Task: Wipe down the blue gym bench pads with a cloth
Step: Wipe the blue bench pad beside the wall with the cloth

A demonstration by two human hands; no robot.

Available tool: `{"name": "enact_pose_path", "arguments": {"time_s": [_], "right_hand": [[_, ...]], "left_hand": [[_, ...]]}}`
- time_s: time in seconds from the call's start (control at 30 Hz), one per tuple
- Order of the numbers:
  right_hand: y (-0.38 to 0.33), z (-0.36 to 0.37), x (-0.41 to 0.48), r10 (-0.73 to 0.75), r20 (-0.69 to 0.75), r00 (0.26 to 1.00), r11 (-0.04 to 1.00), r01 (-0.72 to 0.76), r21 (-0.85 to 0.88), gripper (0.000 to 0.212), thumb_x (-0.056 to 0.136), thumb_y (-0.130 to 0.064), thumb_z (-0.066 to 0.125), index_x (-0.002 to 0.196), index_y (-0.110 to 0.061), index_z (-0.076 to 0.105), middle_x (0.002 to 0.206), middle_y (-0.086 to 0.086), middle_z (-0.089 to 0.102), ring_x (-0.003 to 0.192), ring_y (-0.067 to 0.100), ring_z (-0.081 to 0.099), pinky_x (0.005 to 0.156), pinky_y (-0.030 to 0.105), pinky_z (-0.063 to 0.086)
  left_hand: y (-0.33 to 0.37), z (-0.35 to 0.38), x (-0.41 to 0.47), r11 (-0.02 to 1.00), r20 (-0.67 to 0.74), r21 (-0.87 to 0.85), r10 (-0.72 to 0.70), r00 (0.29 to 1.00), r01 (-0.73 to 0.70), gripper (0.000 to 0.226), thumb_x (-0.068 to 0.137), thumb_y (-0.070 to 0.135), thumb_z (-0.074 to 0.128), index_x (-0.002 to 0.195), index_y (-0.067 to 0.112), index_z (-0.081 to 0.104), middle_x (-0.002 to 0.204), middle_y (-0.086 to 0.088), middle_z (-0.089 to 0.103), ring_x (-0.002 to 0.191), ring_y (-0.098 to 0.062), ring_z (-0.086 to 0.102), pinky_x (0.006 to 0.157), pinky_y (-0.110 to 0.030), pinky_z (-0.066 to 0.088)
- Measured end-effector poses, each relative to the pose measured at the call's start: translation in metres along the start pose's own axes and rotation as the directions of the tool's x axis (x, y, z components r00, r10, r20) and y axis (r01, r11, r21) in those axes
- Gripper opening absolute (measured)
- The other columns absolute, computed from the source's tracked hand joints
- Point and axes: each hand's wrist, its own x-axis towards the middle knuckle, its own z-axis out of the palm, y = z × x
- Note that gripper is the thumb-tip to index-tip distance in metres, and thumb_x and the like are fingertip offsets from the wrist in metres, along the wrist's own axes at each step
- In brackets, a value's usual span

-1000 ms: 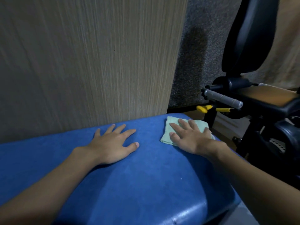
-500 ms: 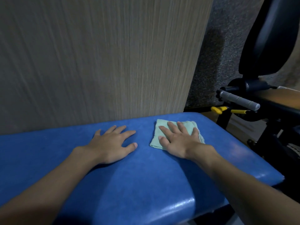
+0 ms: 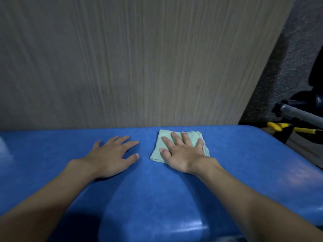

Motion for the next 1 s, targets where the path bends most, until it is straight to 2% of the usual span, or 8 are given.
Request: {"name": "enact_pose_path", "arguments": {"time_s": [0.23,0.37,0.47,0.57,0.63,0.77,0.83,1.0], "right_hand": [[-0.049,-0.002,0.014,-0.130,0.017,0.991,0.988,0.128,0.086,0.059,0.099,-0.058,0.014,0.155,-0.041,0.010,0.166,-0.008,-0.006,0.151,0.020,-0.016,0.110,0.068,-0.013],[-0.012,-0.017,0.005,-0.061,-0.194,0.979,0.963,0.109,0.248,0.053,0.103,-0.049,0.019,0.153,-0.034,0.027,0.163,-0.009,0.018,0.151,0.012,0.008,0.115,0.062,-0.005],[0.028,-0.010,-0.011,0.034,-0.225,0.974,0.966,0.025,0.257,0.048,0.104,-0.042,0.023,0.150,-0.031,0.033,0.159,-0.007,0.029,0.147,0.012,0.018,0.116,0.056,0.005],[0.049,0.005,-0.020,0.041,-0.205,0.978,0.971,0.009,0.238,0.047,0.104,-0.039,0.023,0.149,-0.029,0.032,0.158,-0.006,0.030,0.148,0.012,0.017,0.120,0.050,0.004],[0.049,0.008,-0.018,0.030,-0.193,0.981,0.977,0.012,0.211,0.050,0.104,-0.041,0.021,0.153,-0.030,0.026,0.159,-0.005,0.027,0.149,0.014,0.014,0.120,0.052,0.003],[0.031,0.001,-0.017,0.042,-0.201,0.979,0.987,-0.010,0.159,0.050,0.104,-0.045,0.020,0.150,-0.029,0.028,0.154,0.000,0.034,0.147,0.021,0.019,0.118,0.055,0.005],[0.016,-0.001,-0.016,-0.018,-0.203,0.979,0.991,0.044,0.126,0.052,0.104,-0.045,0.020,0.153,-0.028,0.024,0.158,-0.003,0.028,0.150,0.019,0.012,0.119,0.055,0.001],[-0.039,0.001,-0.003,-0.179,-0.132,0.975,0.974,0.194,0.113,0.055,0.104,-0.048,0.020,0.156,-0.030,0.016,0.165,-0.007,0.012,0.152,0.015,0.001,0.120,0.054,-0.005]], "left_hand": [[-0.030,-0.010,-0.031,0.997,-0.078,0.014,-0.076,0.994,0.077,0.055,0.099,0.058,0.030,0.151,0.039,0.029,0.156,0.013,0.030,0.146,-0.012,0.023,0.115,-0.051,0.025],[0.018,-0.017,-0.009,0.996,-0.275,-0.050,0.064,0.959,-0.080,0.051,0.097,0.050,0.033,0.143,0.032,0.044,0.138,0.007,0.049,0.136,-0.018,0.039,0.109,-0.043,0.034],[0.079,-0.008,0.021,0.985,-0.262,-0.097,0.111,0.959,-0.140,0.051,0.100,0.046,0.037,0.147,0.026,0.042,0.155,0.001,0.037,0.143,-0.020,0.031,0.116,-0.040,0.025],[0.108,0.013,0.039,0.995,-0.074,-0.080,0.048,0.996,-0.054,0.062,0.097,0.064,0.022,0.155,0.042,0.018,0.167,0.000,0.005,0.153,-0.024,0.001,0.122,-0.048,0.001],[0.103,0.019,0.043,0.998,-0.022,-0.056,0.020,1.000,-0.021,0.068,0.092,0.073,0.015,0.155,0.048,0.004,0.167,0.003,-0.006,0.153,-0.024,-0.009,0.121,-0.049,-0.008],[0.072,0.019,0.037,1.000,-0.031,0.003,0.000,1.000,0.001,0.078,0.083,0.082,0.007,0.154,0.049,0.000,0.167,0.002,-0.006,0.153,-0.027,-0.008,0.120,-0.052,-0.006],[0.051,0.016,0.031,1.000,-0.027,0.008,-0.029,0.999,0.029,0.084,0.078,0.085,0.004,0.153,0.050,-0.001,0.167,0.002,-0.006,0.153,-0.026,-0.008,0.120,-0.052,-0.004],[-0.003,0.009,0.011,0.998,-0.011,-0.012,-0.069,0.998,0.069,0.074,0.088,0.080,0.015,0.153,0.051,-0.005,0.167,0.003,-0.009,0.153,-0.024,-0.012,0.121,-0.050,-0.007]]}}
